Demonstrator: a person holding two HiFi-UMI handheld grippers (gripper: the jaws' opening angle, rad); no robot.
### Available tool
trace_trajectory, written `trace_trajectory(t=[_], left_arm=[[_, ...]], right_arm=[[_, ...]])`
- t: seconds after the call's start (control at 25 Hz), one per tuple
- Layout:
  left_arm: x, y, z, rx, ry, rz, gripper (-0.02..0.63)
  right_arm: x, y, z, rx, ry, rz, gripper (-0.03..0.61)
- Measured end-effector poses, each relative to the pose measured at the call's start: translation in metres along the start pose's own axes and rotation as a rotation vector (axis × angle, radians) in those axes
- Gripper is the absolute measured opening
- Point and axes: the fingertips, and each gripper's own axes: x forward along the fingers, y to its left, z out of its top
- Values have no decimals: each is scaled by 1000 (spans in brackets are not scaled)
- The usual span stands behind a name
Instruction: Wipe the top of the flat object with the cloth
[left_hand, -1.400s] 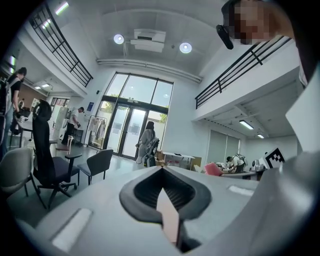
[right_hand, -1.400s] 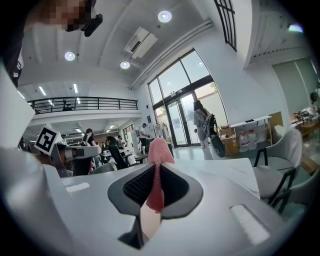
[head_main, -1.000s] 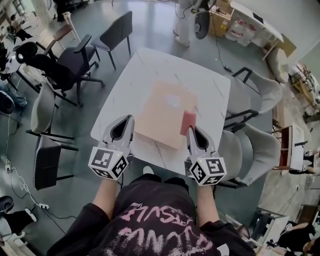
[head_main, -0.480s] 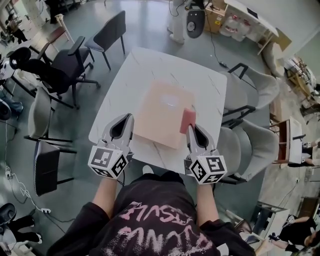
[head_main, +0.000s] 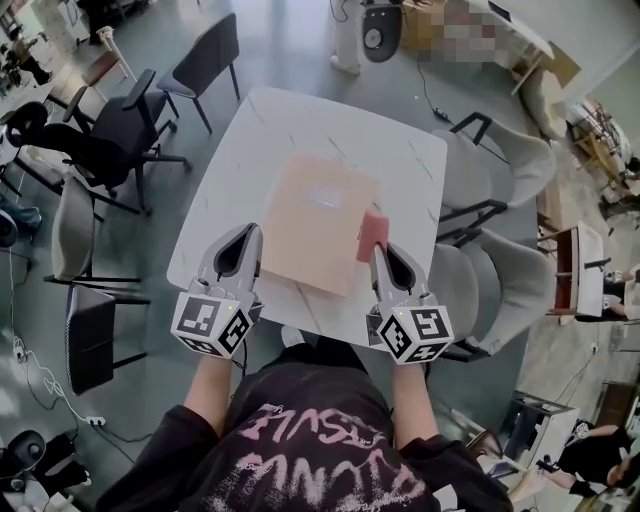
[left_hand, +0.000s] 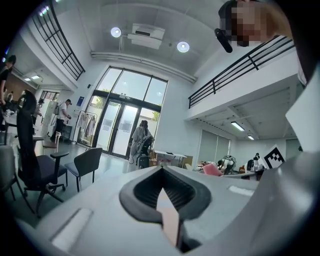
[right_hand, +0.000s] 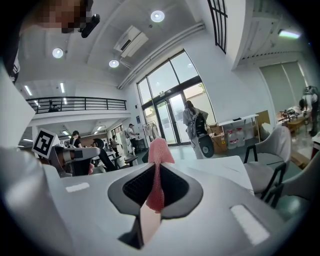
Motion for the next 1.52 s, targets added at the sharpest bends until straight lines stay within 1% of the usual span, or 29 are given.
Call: trace_trajectory(t=[0.16,0.4,0.6,1.04,1.52], left_arm=[[11,0,-4,-5,8,12,0],[26,-7,-2,12,11,11,0],[34,-9,-3,4,5,14,0],[36,0,-9,5,13,54,0],[49,0,-16,11,40,48,0]], right_arm=[[5,-10,-1,6,9,6,49],[8,-25,2,15,18,9,49],[14,-31,0,23,29,17,49],[25,-31,-4,18,49,51,51],[36,-38,-6,15,63,48,51]])
